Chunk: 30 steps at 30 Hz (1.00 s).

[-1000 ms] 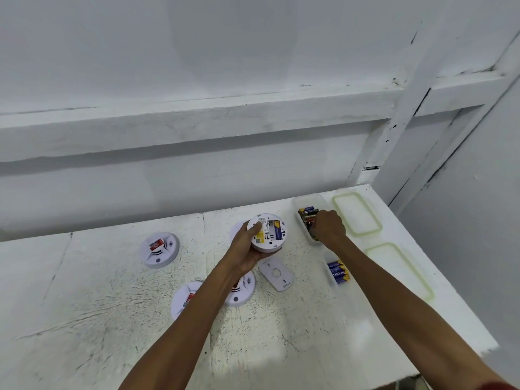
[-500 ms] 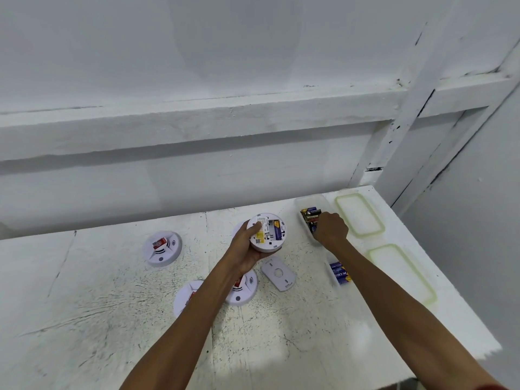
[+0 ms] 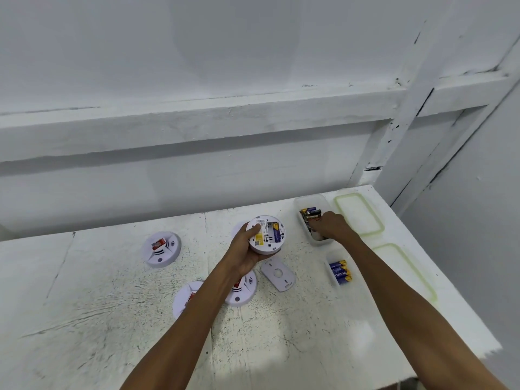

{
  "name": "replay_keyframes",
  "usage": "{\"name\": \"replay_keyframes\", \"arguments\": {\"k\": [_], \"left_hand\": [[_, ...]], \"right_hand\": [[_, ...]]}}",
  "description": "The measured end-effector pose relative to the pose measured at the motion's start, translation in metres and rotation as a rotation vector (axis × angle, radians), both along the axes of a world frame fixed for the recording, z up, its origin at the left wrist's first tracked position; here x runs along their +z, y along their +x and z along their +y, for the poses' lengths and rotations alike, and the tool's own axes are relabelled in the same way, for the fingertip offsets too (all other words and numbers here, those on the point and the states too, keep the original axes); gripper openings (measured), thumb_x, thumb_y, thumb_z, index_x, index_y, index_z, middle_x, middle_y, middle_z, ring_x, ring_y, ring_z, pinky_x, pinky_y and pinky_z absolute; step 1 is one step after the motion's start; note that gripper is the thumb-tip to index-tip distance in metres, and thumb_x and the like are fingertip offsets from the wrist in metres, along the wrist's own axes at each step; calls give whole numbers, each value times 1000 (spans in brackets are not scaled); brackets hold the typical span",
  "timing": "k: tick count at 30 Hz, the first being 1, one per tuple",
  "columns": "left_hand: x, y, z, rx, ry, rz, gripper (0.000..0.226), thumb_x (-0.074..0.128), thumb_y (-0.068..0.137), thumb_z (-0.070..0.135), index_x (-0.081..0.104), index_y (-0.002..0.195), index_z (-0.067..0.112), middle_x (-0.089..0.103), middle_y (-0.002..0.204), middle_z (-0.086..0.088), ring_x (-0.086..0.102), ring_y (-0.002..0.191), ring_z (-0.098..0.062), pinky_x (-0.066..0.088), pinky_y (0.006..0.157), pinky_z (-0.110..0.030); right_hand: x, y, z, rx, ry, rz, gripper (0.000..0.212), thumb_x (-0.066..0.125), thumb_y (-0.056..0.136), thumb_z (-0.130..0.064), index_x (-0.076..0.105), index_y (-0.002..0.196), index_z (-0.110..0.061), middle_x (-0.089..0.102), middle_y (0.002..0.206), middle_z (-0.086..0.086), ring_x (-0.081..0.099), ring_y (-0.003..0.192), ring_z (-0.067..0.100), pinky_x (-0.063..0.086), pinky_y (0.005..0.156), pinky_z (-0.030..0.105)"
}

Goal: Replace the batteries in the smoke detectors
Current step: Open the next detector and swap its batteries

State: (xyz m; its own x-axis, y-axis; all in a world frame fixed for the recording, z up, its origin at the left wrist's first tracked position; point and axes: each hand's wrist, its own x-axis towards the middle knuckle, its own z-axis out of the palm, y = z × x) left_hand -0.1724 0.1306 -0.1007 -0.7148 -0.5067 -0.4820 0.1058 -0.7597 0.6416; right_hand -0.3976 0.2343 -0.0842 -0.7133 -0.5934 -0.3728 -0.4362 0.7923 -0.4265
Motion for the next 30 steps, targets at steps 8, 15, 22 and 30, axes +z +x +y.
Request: {"name": "replay_keyframes", "arguments": {"k": [8,15,22,30], "left_hand": [[1,-4,2,3,3,-24,35,54,103,9,51,138,9,62,135,-25,58,125,-47,58,85,-62],[0,-4,0,-13,-36,-9,22,54,103,9,61,123,13,70,121,-21,64,112,-42,55,89,-62],[1,-4,-1,-39,-89,-15,25,51,104,11,60,127,12,68,123,-23,65,111,-41,52,96,-62],[0,-5,1,-29,-69,-22,27,49,105,13,58,131,11,70,122,-20,69,103,-36,57,91,-59]], "right_hand": [[0,-2,7,-54,-328,-4,19,61,94,-22,64,103,-5,72,76,9,65,60,19,56,64,28],[30,20,12,17,-706,-384,22,64,96,-28,74,98,-9,76,87,10,72,71,16,55,69,23],[37,51,12,334,-739,-425,21,67,94,-21,75,111,-11,76,83,4,67,67,17,45,51,24],[24,70,15,539,-582,-235,21,77,85,-26,79,106,-24,74,84,-8,61,68,2,46,65,18]]}}
